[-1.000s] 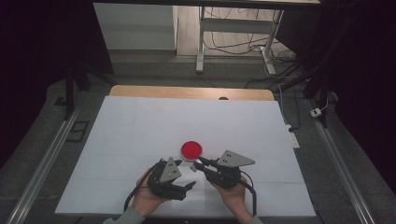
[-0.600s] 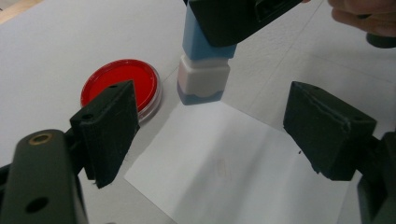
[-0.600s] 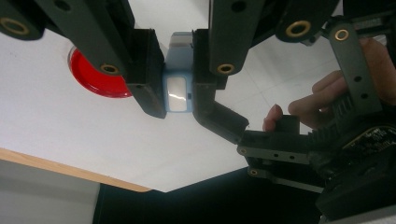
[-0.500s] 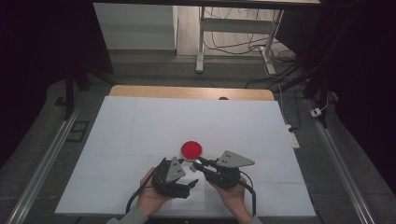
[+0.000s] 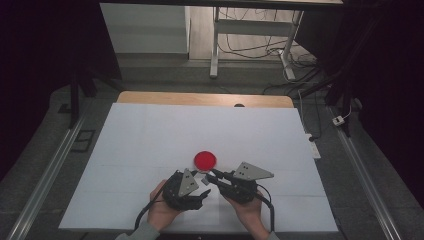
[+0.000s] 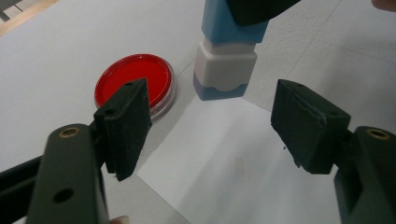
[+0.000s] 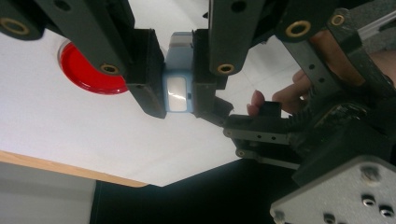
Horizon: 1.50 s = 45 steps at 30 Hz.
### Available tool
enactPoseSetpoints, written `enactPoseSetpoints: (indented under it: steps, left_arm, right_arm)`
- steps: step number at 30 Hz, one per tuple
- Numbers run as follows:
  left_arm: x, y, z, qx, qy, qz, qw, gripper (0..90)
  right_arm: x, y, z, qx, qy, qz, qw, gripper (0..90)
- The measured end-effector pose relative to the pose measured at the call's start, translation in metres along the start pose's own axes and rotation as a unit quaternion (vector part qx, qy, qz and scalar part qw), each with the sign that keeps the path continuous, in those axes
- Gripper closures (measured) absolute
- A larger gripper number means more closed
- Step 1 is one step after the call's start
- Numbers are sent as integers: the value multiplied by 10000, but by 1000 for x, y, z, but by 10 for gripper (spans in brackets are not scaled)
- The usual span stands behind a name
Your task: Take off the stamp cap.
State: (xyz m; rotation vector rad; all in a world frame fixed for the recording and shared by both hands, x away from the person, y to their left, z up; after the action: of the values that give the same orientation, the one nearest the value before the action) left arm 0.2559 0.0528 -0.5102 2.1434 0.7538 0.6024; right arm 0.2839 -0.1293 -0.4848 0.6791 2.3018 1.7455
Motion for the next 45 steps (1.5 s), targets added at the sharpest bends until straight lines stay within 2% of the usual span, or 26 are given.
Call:
enactPoseSetpoints:
  steps: [7,16,29,45]
  left_arm:
    - [0,-1,3,19,53,4,10000,314]
    - [-1,-4,6,41,106,113,9999,381]
    - [-1,-6,10,62,193,90,9998,464]
    - [-3,-6,9,3,140,176,9997,587]
  right_arm:
    - [0,-1,1,-9,40,85,10000,755]
    - [1,-1,1,-49,82,180,9998,755]
    - [2,-3,3,-57,90,234,9997,755]
    - [1,-4,2,-127,64,362,9992,755]
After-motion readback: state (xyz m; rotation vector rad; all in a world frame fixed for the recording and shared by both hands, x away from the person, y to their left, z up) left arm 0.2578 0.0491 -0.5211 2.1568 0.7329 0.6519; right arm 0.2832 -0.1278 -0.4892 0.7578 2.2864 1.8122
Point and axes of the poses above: each handheld gripper's, and its own axes: z roughly forward along the jaws, y roughly out of its top, x roughly to its left, the point moved 2 cm from there along z, roughly forward along the jaws, and after that the axes turned 3 degrees about y, right-handed, at the moved point
